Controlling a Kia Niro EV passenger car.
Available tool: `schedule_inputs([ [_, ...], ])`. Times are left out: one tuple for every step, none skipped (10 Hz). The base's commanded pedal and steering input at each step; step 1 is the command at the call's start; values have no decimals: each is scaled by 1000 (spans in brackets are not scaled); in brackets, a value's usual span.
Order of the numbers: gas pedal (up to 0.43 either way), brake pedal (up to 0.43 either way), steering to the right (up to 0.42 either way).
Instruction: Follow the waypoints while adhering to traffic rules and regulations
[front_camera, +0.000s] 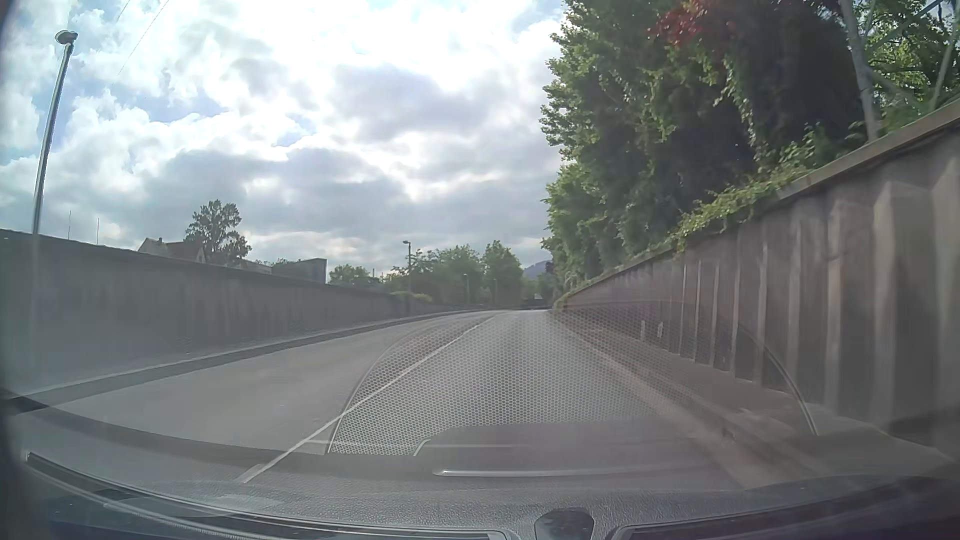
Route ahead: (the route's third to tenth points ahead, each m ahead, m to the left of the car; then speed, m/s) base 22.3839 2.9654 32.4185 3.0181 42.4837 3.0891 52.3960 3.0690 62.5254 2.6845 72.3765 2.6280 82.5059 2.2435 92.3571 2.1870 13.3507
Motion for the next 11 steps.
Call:
schedule_inputs([
  [189, 0, 1],
  [189, 0, 1],
  [189, 0, 1],
  [189, 0, 1],
  [189, 0, 1],
  [189, 0, 1],
  [189, 0, 1],
  [189, 0, 1],
  [189, 0, 1],
  [189, 0, 1],
  [189, 0, 1],
])
